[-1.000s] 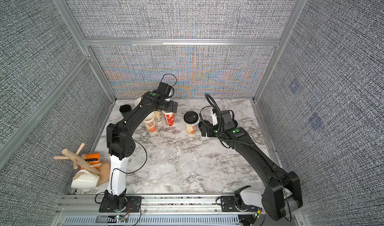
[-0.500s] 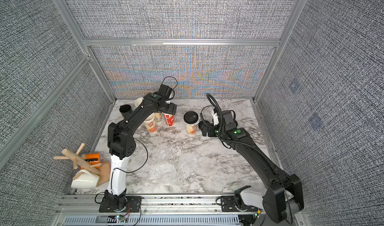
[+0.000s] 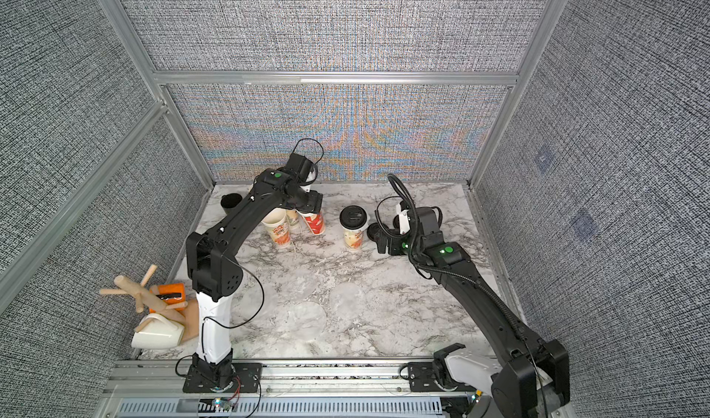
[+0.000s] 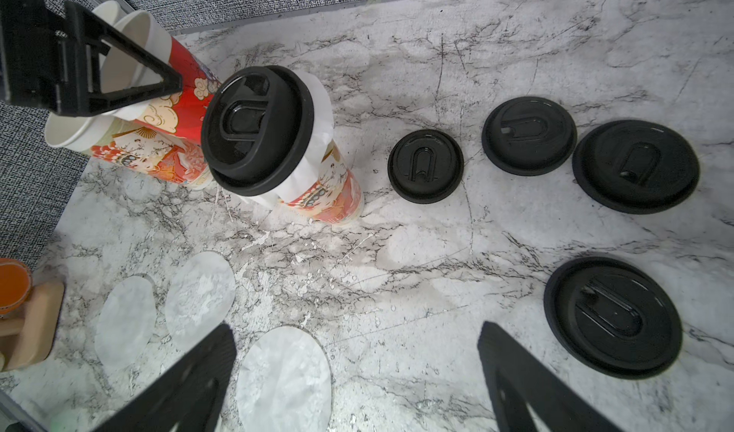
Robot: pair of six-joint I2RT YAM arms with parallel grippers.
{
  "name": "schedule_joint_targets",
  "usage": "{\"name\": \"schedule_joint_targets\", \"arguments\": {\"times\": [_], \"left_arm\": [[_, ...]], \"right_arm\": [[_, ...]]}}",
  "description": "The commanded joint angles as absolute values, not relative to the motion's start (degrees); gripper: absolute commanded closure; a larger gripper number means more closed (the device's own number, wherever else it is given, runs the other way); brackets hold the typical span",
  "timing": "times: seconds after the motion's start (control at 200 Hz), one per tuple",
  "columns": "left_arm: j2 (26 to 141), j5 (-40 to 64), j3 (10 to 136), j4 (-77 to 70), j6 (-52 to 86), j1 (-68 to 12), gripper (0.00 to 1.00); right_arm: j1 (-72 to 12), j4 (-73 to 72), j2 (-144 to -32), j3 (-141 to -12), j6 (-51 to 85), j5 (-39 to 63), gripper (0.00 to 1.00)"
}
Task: Put the leak-proof paper on the milk tea cups
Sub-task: Pick up the cup at the center of the board, then place the cup at the center of the board.
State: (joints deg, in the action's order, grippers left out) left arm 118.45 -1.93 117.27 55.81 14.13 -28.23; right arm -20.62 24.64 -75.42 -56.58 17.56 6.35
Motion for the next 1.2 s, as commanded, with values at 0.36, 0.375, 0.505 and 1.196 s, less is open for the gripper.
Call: {"name": "schedule_joint_targets", "arguments": {"times": [0.36, 0.375, 0.505, 1.196], "left_arm": [[100.58, 3.65, 97.38, 58.2, 15.81, -36.97, 0.2], [100.44, 3.58, 96.93, 57.92, 15.95, -37.26, 0.2], [100.84, 3.27, 94.75, 56.0, 17.28, -39.56, 0.2], [107.55, -0.18, 95.44, 52.65, 18.82, -43.07, 0.19]], "right_arm": [[-20.51, 25.75, -70.43, -55.14, 18.79, 6.59, 0.02], [-20.53, 25.75, -70.18, -54.99, 18.87, 6.59, 0.02], [-20.57, 25.84, -68.63, -53.82, 19.25, 6.62, 0.02], [-20.44, 26.32, -66.08, -50.94, 19.16, 6.32, 0.02]]}}
